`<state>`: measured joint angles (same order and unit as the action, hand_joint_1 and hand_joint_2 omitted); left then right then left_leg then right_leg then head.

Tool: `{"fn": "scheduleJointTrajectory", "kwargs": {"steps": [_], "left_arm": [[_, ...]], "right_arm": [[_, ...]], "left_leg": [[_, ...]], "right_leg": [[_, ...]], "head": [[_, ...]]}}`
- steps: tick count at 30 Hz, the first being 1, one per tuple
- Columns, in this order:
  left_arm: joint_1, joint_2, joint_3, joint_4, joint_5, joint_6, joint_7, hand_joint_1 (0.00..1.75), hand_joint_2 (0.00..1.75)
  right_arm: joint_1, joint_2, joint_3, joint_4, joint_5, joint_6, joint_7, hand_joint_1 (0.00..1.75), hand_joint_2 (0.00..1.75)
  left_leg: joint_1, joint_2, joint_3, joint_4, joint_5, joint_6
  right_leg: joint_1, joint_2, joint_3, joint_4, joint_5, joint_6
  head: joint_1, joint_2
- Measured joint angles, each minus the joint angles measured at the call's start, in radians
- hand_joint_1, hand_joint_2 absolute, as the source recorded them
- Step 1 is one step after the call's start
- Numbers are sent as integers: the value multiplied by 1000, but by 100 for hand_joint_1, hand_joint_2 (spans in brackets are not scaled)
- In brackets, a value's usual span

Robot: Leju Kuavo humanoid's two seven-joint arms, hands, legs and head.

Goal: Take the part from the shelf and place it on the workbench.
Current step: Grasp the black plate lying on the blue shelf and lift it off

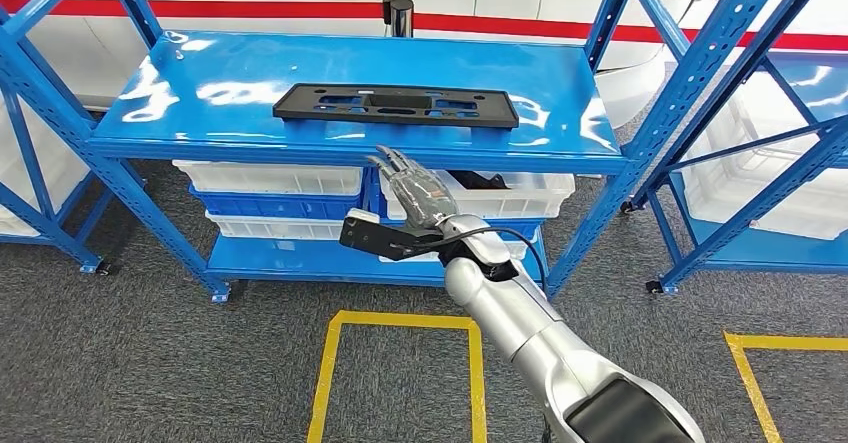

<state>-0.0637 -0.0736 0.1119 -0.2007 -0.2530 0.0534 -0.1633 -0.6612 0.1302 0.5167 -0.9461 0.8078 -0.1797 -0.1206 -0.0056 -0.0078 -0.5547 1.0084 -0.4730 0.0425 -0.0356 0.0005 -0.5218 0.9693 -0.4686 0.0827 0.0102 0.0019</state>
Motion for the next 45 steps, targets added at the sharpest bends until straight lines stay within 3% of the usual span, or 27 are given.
{"fn": "scheduleJointTrajectory", "kwargs": {"steps": [21,30,34,36,37,39,40,41,42,44,45], "left_arm": [[-2,0,34,0,-10,-31,-20,0,0],[-2,-2,37,0,-13,-32,-19,0,0],[-3,-1,39,0,-13,-31,-19,0,0],[-4,-2,39,0,-13,-30,-19,0,0],[-5,-2,39,0,-13,-30,-19,0,0],[-6,-2,39,0,-13,-30,-19,0,0],[-5,-3,39,0,-13,-30,-19,0,0],[-5,-4,39,0,-13,-29,-18,0,0],[-5,-4,40,0,-13,-28,-18,0,0],[-5,-6,40,0,-16,-24,-18,0,0],[-6,-6,41,0,-17,-22,-18,0,0]], "right_arm": [[-149,40,255,52,677,-265,196,0,175],[-153,60,282,78,702,-303,201,0,175],[-158,67,287,85,702,-304,201,0,175],[-163,70,288,88,702,-307,201,0,175],[-165,71,288,89,702,-308,201,0,175],[-166,70,288,99,702,-309,206,0,175],[-166,69,288,108,702,-307,210,0,175],[-166,69,287,118,702,-304,216,0,175],[-167,71,285,128,702,-298,223,0,175],[-173,76,280,148,701,-279,233,0,175],[-180,80,277,157,701,-269,236,0,175]], "left_leg": [[0,0,-1,0,0,0],[0,0,-1,0,0,0],[-4,0,-3,1,2,8],[1,2,0,-11,9,17],[3,4,1,-15,12,21],[0,5,-2,-16,14,23],[-2,5,-3,-15,13,23],[-4,4,-3,-15,13,23],[-7,4,-2,-14,12,22],[-9,2,2,-13,9,17],[-12,1,2,-12,6,13]], "right_leg": [[0,0,-1,1,0,0],[0,0,-1,0,0,0],[-8,0,-6,-5,5,11],[-7,0,-28,36,-17,5],[-5,0,-55,88,-41,-3],[0,0,-135,243,-96,-18],[4,0,-170,304,-112,-21],[9,0,-188,330,-113,-21],[14,0,-183,309,-95,-18],[20,-1,-127,172,-30,-15],[23,-1,-96,104,-3,-19]], "head": [[0,0],[0,0],[0,0],[0,0],[1,0],[3,0],[4,0],[4,0],[4,0],[4,0],[4,0]]}}
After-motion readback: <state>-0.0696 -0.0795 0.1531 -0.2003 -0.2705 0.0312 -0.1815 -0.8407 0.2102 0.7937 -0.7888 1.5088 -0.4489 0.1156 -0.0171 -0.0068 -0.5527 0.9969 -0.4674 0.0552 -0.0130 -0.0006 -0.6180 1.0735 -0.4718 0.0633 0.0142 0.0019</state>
